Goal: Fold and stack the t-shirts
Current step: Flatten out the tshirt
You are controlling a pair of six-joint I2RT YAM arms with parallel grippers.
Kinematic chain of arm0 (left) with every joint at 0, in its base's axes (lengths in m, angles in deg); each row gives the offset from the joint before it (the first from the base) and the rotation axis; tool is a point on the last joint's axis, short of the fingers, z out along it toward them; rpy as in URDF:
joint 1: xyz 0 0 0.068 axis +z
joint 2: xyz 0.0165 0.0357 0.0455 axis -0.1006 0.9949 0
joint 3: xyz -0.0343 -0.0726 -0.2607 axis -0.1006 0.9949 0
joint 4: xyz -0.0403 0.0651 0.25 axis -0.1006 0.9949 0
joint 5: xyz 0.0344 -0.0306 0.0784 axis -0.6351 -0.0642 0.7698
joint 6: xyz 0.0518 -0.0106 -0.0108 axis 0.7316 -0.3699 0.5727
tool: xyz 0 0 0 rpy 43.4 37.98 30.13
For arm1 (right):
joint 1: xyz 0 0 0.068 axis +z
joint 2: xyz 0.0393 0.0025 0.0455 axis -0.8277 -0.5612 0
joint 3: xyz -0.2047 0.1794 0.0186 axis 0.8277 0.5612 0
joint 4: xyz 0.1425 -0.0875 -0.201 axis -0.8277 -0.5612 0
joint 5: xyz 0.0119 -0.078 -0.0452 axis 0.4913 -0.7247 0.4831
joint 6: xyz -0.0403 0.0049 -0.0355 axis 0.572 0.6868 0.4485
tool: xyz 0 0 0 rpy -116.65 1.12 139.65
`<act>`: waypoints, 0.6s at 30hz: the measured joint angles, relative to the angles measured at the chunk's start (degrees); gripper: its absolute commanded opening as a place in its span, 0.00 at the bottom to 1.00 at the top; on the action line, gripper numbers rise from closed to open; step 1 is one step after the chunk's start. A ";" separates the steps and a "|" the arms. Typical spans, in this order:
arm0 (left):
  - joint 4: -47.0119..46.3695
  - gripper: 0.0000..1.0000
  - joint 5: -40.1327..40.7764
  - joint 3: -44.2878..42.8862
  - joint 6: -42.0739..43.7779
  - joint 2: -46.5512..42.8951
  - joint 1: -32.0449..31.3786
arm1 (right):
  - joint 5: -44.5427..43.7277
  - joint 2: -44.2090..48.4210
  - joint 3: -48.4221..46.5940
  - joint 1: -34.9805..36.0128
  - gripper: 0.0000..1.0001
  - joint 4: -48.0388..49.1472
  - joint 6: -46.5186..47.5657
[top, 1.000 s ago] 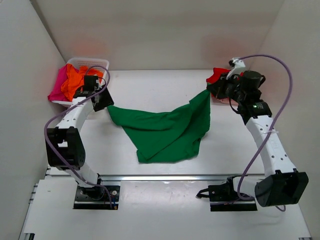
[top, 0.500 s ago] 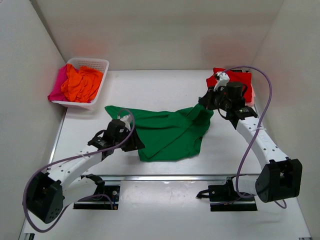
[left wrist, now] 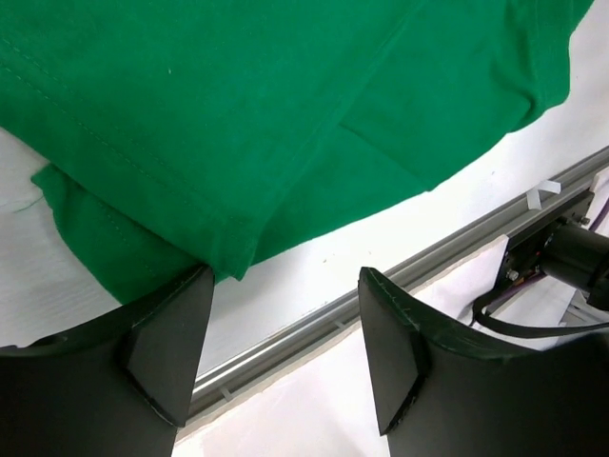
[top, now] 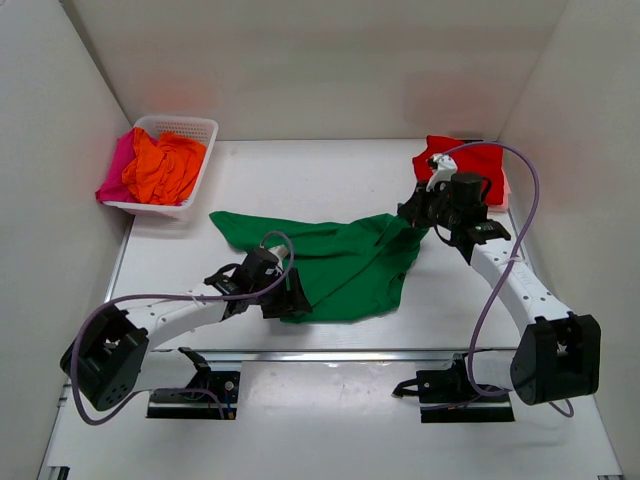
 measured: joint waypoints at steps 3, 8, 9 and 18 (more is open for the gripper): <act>-0.02 0.70 0.48 -0.17 -0.28 0.28 -0.26 | 0.02 0.00 0.11 -0.11 0.00 0.46 0.00; -0.66 0.69 1.64 -0.61 -0.72 1.90 -0.52 | 0.33 0.00 0.94 -0.42 0.00 1.33 -0.02; -0.87 0.66 1.81 -0.87 -0.74 2.80 -0.66 | 0.44 0.00 1.16 -0.42 0.00 1.46 -0.02; -2.58 0.00 4.92 -3.39 -1.42 8.24 -1.44 | 1.31 0.00 1.64 -0.66 0.00 1.92 -0.22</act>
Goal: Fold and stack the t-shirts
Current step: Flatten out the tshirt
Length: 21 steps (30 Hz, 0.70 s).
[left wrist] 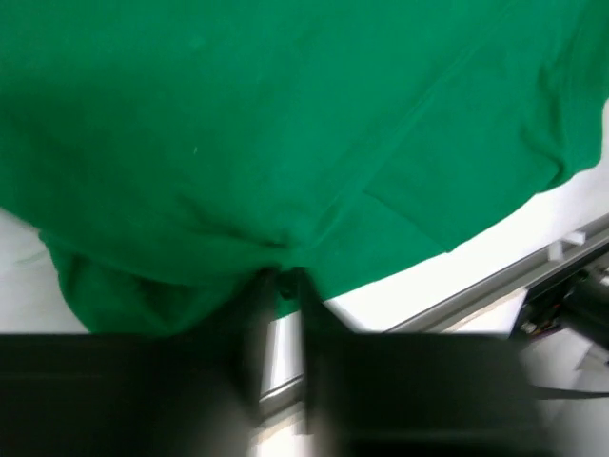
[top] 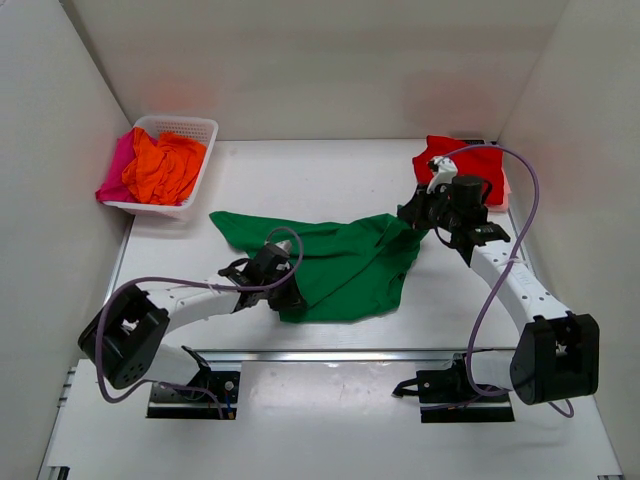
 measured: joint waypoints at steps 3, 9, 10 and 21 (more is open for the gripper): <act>-0.42 0.00 0.68 -0.46 0.00 -0.33 0.24 | 0.39 0.00 0.35 -0.39 0.00 0.42 0.00; 5.66 0.00 0.42 -6.03 2.60 -5.25 4.72 | 1.01 0.66 0.37 -1.90 0.00 -0.44 0.26; 8.13 0.00 0.15 -9.53 3.78 -6.36 7.15 | 1.22 1.18 -0.31 -2.56 0.00 -1.73 0.22; 16.11 0.00 0.37 -49.40 12.28 -17.07 29.20 | 5.51 10.78 -23.71 -12.11 0.00 -6.75 -1.81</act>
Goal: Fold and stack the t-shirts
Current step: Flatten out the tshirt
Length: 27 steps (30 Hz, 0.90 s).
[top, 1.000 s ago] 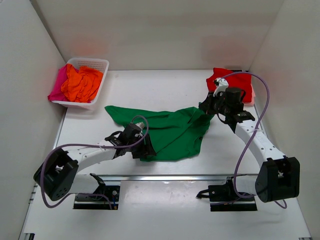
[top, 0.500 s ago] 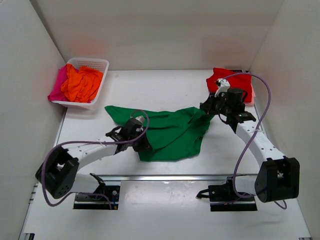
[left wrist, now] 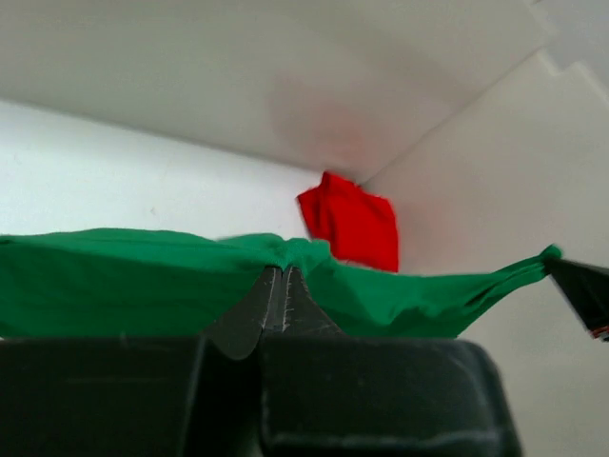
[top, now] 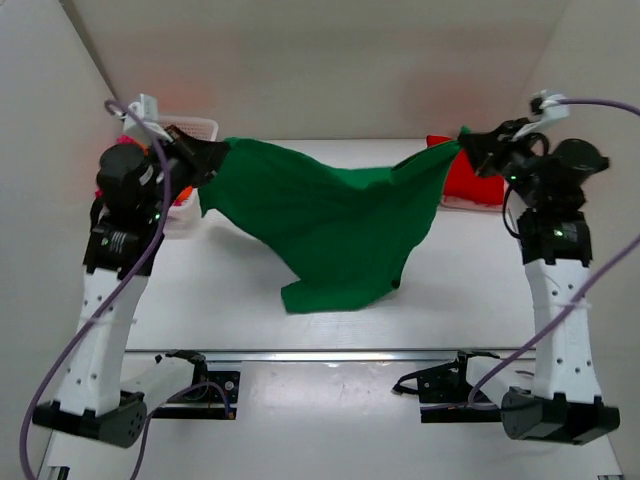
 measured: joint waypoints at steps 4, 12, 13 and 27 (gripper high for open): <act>1.18 0.00 1.09 -0.11 -0.13 -6.38 -0.55 | 2.71 4.02 -7.39 -5.40 0.00 -0.87 -0.79; 7.41 0.00 4.96 -1.90 -0.63 -15.82 -2.03 | 0.90 8.98 -21.11 -4.44 0.00 -8.24 1.60; 8.33 0.00 5.46 -3.04 -0.66 -16.13 -2.32 | -0.11 9.62 -23.02 -3.85 0.00 -9.53 2.34; 8.59 0.00 10.67 7.39 -1.18 -21.53 -3.54 | 0.70 12.15 -18.99 -4.35 0.00 -9.92 3.91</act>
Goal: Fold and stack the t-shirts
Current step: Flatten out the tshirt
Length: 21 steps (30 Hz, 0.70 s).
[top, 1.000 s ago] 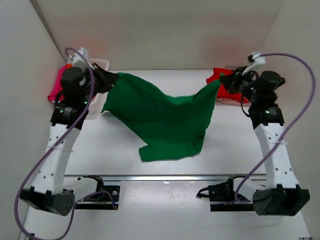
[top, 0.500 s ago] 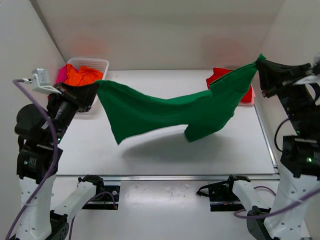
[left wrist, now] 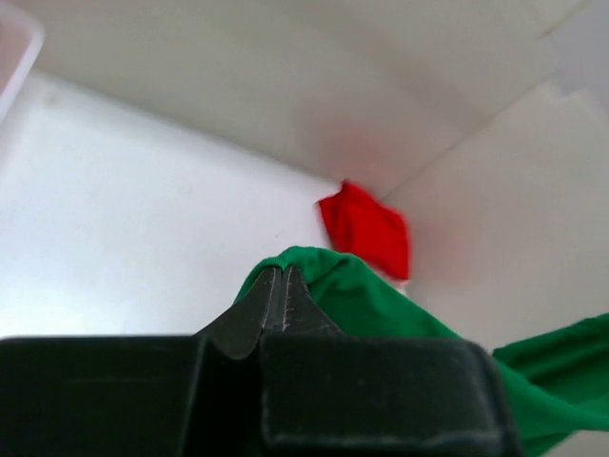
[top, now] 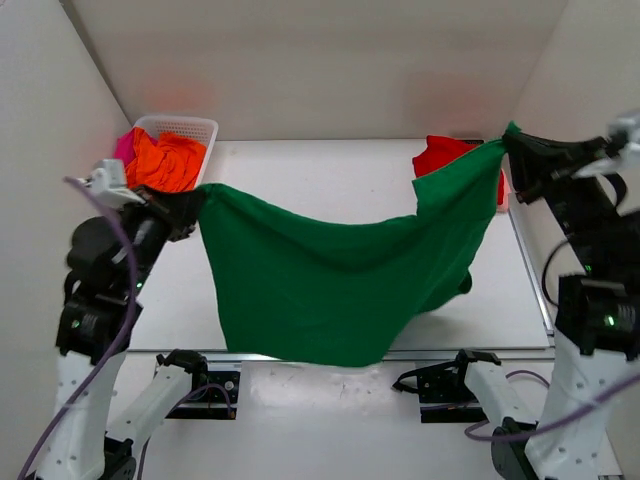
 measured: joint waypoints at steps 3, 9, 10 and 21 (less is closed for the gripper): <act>-1.44 0.00 0.59 5.95 0.44 3.15 1.53 | 2.12 -4.55 4.87 -0.33 0.00 1.66 -0.35; -11.10 0.00 0.76 10.99 2.69 19.54 6.93 | -3.48 -22.51 5.29 9.68 0.00 5.35 3.98; -12.35 0.00 0.85 11.15 3.06 21.77 7.50 | -4.11 -26.10 5.29 10.64 0.00 6.23 4.55; -15.69 0.00 0.94 -4.22 6.54 33.35 9.62 | -7.96 -41.24 -8.50 9.49 0.00 4.57 8.74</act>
